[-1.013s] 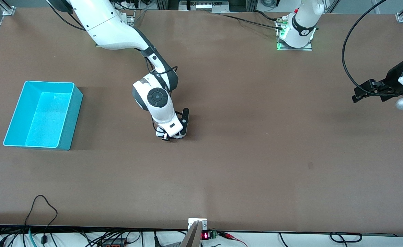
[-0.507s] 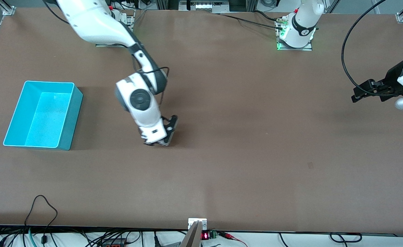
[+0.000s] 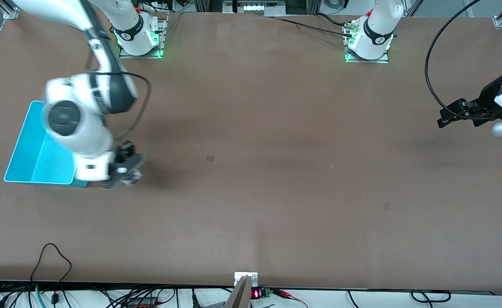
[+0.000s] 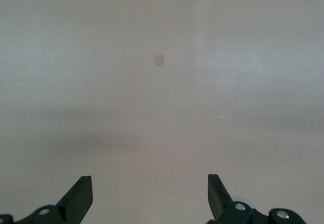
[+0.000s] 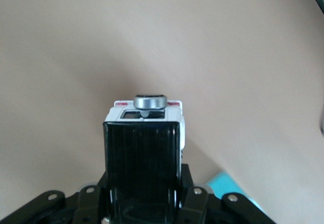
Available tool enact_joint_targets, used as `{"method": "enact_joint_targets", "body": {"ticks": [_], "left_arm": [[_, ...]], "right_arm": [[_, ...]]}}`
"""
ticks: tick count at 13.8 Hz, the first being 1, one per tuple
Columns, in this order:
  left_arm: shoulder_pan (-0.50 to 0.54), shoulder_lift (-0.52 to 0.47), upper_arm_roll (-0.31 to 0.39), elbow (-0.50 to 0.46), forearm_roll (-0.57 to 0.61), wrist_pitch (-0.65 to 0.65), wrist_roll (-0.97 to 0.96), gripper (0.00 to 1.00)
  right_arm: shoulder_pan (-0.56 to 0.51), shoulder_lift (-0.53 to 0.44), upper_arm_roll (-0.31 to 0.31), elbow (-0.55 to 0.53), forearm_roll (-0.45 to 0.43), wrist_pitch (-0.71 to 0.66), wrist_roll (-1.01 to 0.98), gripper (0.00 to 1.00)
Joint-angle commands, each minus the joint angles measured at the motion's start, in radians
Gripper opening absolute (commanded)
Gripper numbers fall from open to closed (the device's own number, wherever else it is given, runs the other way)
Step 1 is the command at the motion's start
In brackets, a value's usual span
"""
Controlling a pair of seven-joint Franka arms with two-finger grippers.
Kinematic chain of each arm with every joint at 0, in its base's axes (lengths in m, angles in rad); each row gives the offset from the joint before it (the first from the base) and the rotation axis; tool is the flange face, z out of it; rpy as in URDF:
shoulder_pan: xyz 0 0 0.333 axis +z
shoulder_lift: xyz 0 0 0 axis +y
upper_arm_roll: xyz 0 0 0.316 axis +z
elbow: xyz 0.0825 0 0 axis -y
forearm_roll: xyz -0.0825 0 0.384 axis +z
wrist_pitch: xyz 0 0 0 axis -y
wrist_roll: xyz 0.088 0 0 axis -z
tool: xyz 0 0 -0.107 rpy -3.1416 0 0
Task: Wind and store white jeep toy
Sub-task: 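Carry the jeep with the right gripper over the cyan bin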
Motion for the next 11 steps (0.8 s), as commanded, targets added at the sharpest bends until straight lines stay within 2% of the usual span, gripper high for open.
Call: {"method": "enact_joint_targets", "body": {"ticks": [1,4,7,9,11], "left_arm": [[-0.005,-0.021,0.002,-0.02,0.013,0.002,0.02,1.0],[-0.011,-0.021,0.0,-0.02,0.013,-0.016,0.022,1.0],[-0.013,-0.021,0.0,-0.018,0.013,-0.019,0.022,1.0],[-0.013,-0.021,0.0,-0.02,0.013,-0.021,0.022,1.0],[-0.014,-0.021,-0.001,-0.02,0.013,-0.021,0.022,1.0]], "right_arm": [[-0.111,-0.083,0.011,-0.088,0.01,-0.018,0.074,0.0],[-0.122,-0.111,-0.092,-0.14,0.011,-0.019,0.157,0.0],[-0.13,-0.154,-0.201,-0.237,0.014,-0.009,0.228,0.0],[-0.131,-0.149,-0.246,-0.269,0.017,0.008,0.238,0.0],[-0.133,-0.149,-0.305,-0.338,0.02,0.104,0.238,0.0]]}}
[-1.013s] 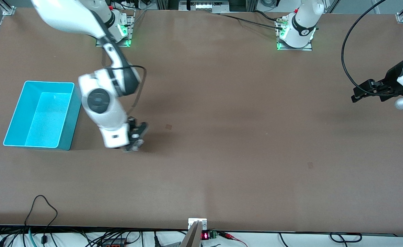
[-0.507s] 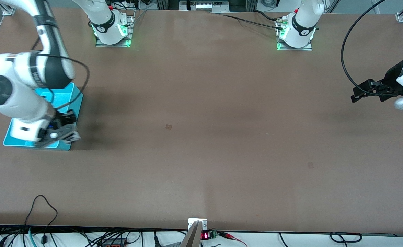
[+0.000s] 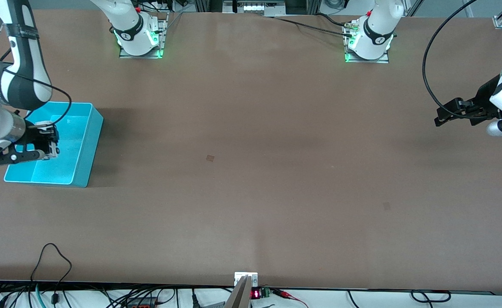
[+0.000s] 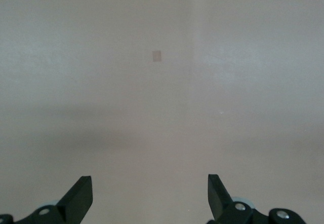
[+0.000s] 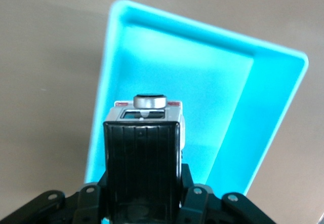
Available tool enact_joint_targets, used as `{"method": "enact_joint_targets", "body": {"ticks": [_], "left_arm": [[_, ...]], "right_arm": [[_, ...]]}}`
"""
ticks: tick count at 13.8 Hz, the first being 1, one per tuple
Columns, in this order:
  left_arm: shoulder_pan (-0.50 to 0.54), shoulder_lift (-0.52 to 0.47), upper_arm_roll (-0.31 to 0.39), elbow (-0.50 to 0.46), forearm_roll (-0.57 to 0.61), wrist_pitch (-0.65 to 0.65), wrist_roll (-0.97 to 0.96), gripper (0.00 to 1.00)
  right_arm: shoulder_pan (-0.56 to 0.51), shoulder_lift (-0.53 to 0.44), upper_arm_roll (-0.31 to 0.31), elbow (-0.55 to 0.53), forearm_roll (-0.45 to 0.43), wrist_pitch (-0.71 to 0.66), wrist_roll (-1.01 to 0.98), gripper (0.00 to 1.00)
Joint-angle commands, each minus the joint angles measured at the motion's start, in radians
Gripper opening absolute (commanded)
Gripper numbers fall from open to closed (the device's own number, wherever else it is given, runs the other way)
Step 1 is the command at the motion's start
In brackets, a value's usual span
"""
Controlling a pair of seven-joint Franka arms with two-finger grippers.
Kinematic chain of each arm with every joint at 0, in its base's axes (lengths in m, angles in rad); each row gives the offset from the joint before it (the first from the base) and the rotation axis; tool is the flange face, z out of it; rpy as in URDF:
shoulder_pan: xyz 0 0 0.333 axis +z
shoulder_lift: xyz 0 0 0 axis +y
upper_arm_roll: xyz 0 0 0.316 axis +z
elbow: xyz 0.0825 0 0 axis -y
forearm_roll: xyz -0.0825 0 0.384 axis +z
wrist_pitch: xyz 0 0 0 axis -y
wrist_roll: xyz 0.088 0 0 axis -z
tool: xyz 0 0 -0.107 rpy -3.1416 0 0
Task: Wind and store white jeep toy
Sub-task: 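Carry the jeep with the right gripper over the cyan bin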
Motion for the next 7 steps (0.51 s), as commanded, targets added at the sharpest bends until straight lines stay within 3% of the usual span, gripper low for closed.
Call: {"method": "enact_joint_targets", "body": {"ticks": [1,3,7], "left_arm": [[-0.007,-0.021,-0.01,-0.019,0.013,-0.007,0.022,1.0],[-0.007,-0.02,-0.014,-0.019,0.013,-0.007,0.02,1.0],[-0.005,-0.02,-0.014,-0.019,0.013,-0.007,0.02,1.0]], "right_arm": [[0.003,-0.037,-0.055,-0.141,0.015,0.155,0.02,0.0],[0.0,-0.027,-0.081,-0.255,0.017,0.337,0.021,0.0],[-0.01,0.023,-0.083,-0.326,0.085,0.466,0.04,0.0]]}}
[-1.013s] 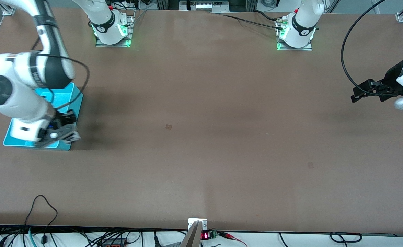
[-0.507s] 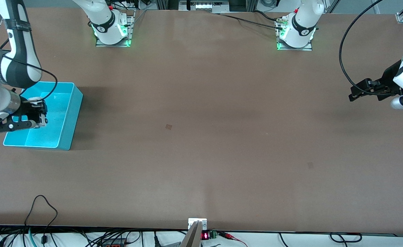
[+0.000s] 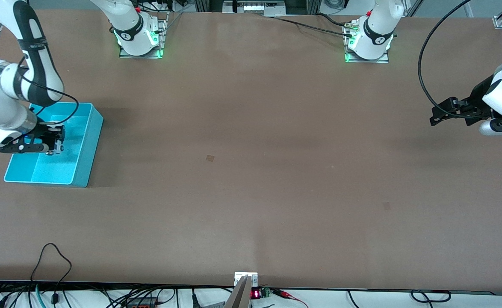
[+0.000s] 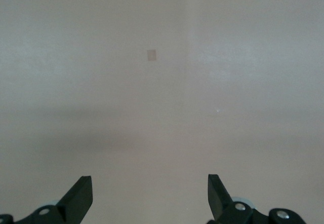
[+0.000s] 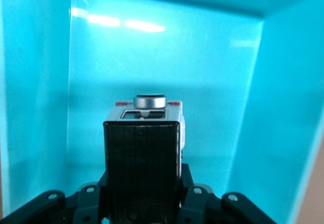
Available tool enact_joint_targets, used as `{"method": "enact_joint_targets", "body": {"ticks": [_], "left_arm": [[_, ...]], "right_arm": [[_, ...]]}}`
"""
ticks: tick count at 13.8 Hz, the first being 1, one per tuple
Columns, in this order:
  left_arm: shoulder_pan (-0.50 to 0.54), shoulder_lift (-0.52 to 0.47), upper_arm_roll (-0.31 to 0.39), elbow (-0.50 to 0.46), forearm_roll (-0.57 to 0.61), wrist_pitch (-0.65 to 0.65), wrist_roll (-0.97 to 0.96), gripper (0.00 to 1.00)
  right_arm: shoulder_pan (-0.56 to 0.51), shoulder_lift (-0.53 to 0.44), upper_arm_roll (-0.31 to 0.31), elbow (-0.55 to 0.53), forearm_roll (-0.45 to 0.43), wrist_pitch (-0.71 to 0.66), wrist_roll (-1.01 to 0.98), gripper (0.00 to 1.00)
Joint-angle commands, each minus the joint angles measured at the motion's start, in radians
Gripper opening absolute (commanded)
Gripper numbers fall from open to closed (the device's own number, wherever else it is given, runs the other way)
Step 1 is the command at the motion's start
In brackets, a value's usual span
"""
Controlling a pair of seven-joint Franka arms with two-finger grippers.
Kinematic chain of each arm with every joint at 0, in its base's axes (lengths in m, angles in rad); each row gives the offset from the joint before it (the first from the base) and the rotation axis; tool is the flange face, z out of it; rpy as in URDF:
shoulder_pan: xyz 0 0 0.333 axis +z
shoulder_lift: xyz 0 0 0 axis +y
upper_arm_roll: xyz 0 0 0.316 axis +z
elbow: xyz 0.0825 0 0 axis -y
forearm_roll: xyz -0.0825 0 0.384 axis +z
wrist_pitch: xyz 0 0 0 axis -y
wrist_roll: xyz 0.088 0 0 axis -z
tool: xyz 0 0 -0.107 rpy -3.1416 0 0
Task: Wind and store white jeep toy
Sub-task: 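Carry the jeep with the right gripper over the cyan bin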
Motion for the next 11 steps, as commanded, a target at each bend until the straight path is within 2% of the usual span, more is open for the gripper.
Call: {"method": "enact_joint_targets", "body": {"ticks": [1,5,8,9,11], "left_arm": [[-0.003,-0.02,0.002,-0.018,0.013,-0.005,0.019,1.0],[-0.003,-0.021,0.001,-0.018,0.013,-0.005,0.019,1.0],[-0.001,-0.024,0.001,-0.018,0.013,-0.003,0.019,1.0],[0.0,-0.026,0.001,-0.018,0.013,-0.003,0.019,1.0],[0.006,-0.026,0.001,-0.018,0.013,-0.005,0.019,1.0]], "right_arm": [[-0.005,0.03,0.003,-0.025,0.049,0.061,0.009,0.0],[-0.007,0.07,0.003,-0.027,0.061,0.085,0.009,0.0],[-0.01,0.087,0.003,-0.027,0.089,0.085,0.009,0.05],[-0.01,0.089,0.003,-0.025,0.089,0.085,0.009,0.08],[-0.011,0.095,0.004,-0.025,0.089,0.088,0.009,0.22]]}}
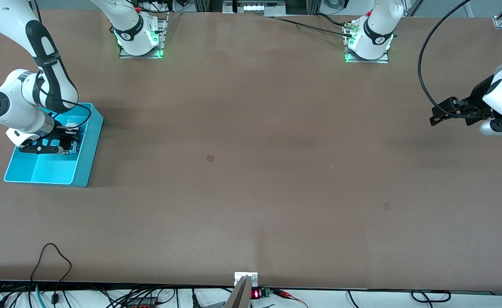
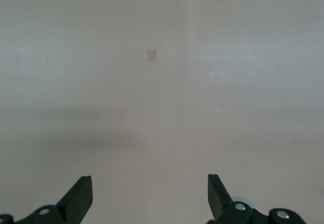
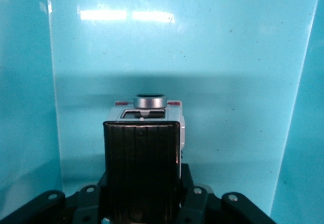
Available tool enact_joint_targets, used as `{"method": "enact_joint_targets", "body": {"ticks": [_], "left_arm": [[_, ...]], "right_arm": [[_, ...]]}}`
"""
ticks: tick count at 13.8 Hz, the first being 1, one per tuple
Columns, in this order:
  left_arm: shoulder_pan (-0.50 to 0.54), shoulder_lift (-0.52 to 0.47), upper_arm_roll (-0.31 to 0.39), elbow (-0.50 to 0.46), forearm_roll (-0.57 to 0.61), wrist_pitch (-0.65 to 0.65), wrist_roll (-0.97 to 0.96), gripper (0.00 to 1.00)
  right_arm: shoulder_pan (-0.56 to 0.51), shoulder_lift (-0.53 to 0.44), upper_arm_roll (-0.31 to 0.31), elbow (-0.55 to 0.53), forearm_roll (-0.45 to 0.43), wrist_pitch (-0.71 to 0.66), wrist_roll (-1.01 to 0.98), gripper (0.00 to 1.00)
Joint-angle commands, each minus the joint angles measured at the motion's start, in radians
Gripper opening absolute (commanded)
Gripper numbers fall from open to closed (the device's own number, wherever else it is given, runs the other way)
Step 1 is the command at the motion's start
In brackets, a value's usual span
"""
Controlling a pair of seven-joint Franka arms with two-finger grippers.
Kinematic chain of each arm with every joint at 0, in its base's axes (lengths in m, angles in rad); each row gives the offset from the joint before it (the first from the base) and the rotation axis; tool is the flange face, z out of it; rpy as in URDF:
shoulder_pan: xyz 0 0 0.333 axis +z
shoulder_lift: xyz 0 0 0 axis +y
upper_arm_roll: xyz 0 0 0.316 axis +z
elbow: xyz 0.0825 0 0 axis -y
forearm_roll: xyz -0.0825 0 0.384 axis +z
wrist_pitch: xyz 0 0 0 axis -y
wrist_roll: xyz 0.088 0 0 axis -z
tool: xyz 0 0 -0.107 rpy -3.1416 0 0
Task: Wind and store white jeep toy
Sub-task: 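Lower the jeep into the bin and open the right gripper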
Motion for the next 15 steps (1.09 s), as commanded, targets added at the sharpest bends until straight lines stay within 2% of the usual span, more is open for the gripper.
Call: {"method": "enact_joint_targets", "body": {"ticks": [1,4,5,8,9,10,11,12,13,15], "left_arm": [[0.007,-0.027,0.0,-0.016,0.013,-0.005,0.019,1.0],[0.007,-0.029,0.0,-0.016,0.013,-0.005,0.019,1.0],[0.007,-0.029,0.0,-0.016,0.013,-0.006,0.019,1.0],[0.007,-0.029,0.0,-0.016,0.013,-0.006,0.019,1.0],[0.007,-0.029,0.0,-0.018,0.013,-0.006,0.019,1.0],[0.006,-0.029,0.0,-0.016,0.013,-0.006,0.017,1.0],[0.006,-0.029,-0.002,-0.018,0.013,-0.006,0.017,1.0],[0.006,-0.029,-0.002,-0.016,0.013,-0.006,0.019,1.0],[0.006,-0.029,-0.002,-0.016,0.013,-0.008,0.019,1.0],[0.006,-0.029,-0.002,-0.016,0.013,-0.009,0.019,1.0]], "right_arm": [[-0.012,0.0,0.004,-0.001,0.012,0.012,-0.001,0.36],[-0.021,0.011,0.004,0.001,0.012,0.029,-0.011,0.54],[-0.022,0.015,0.004,0.001,0.012,0.031,-0.013,0.64],[-0.026,0.015,0.004,0.002,0.012,0.031,-0.019,0.83],[-0.026,0.014,0.006,0.004,0.012,0.031,-0.021,0.95],[-0.026,0.006,0.006,0.006,0.012,0.028,-0.019,1.0],[-0.022,-0.009,0.007,0.007,0.012,0.023,-0.019,1.0],[-0.016,-0.093,0.012,0.012,0.012,-0.032,-0.018,1.0],[-0.016,-0.133,0.03,0.039,0.012,-0.096,-0.018,1.0],[-0.016,-0.184,0.04,0.155,0.013,-0.298,-0.018,1.0]]}}
